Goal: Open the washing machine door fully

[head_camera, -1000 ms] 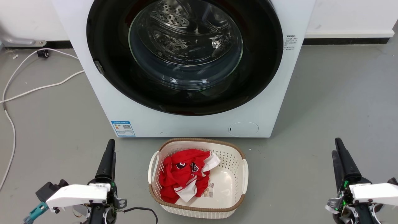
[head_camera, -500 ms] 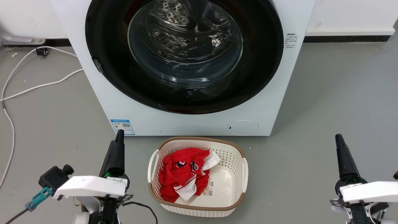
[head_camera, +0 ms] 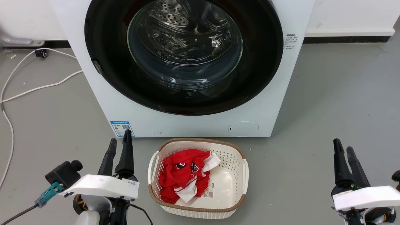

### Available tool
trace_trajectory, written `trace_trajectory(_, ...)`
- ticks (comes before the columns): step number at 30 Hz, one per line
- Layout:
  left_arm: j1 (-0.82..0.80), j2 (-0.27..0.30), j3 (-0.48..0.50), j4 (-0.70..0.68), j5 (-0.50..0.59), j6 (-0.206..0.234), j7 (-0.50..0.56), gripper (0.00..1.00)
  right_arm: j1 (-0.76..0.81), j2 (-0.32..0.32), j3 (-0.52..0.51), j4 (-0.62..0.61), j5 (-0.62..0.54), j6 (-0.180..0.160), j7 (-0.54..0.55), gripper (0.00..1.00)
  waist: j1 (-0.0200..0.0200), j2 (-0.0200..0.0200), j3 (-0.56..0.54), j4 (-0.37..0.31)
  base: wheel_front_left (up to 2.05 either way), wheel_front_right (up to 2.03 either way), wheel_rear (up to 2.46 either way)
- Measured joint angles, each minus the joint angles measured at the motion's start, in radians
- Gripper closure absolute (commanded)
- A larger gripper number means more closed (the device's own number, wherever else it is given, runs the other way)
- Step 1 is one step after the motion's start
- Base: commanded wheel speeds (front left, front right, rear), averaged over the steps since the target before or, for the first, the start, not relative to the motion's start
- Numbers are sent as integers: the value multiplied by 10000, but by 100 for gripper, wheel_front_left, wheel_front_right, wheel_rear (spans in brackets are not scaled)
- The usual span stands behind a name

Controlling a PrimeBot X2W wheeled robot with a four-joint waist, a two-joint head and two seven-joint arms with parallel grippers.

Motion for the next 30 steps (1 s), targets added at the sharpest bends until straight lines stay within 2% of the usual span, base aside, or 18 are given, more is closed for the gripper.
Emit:
trace_trajectory(15,9,0,-247,228,2100,230,-430,0,140,4,88,-102,-2548,0,-255,0,0,0,-11,4,0,0,0)
trace_trajectory(30,4,2,-370,328,3712,286,-792,0,308,4,81,-322,-4197,2,-330,0,0,0,23,-7,0,0,0)
